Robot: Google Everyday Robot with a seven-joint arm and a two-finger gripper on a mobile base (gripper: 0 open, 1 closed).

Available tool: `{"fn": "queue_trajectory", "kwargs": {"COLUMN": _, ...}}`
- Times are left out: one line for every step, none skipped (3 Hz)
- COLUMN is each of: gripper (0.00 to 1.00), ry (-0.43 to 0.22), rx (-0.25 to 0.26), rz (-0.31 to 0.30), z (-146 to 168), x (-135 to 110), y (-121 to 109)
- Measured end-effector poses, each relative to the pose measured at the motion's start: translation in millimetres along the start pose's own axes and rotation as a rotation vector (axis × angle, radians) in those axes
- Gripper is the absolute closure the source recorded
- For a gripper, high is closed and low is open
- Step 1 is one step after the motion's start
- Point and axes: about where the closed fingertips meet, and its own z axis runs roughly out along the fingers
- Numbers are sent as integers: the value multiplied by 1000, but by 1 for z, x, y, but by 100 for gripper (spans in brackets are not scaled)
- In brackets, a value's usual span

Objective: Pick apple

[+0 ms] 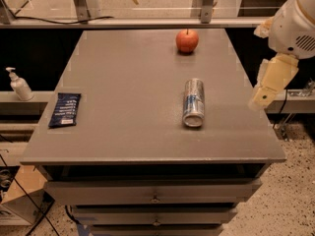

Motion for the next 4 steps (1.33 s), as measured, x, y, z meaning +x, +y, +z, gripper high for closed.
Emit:
{"fn": "queue_trajectory", "kwargs": {"gripper": 0, "ry": -52, "rx": 34, "rz": 22, "z": -2, "x": -7, "y": -9}}
{"fn": "queue_trajectory", "kwargs": {"gripper": 0, "ry": -186, "rx": 94, "rz": 35, "z": -5, "x": -21, "y": -45}}
{"fn": "queue_trajectory", "kwargs": {"gripper": 0, "ry": -324, "rx": 126, "rz": 40, "z": 0, "x": -38, "y": -93}}
{"fn": "queue_trajectory", "kwargs": {"gripper": 0, "ry": -441, "rx": 144, "rz": 40, "z": 12, "x": -56, "y": -148}}
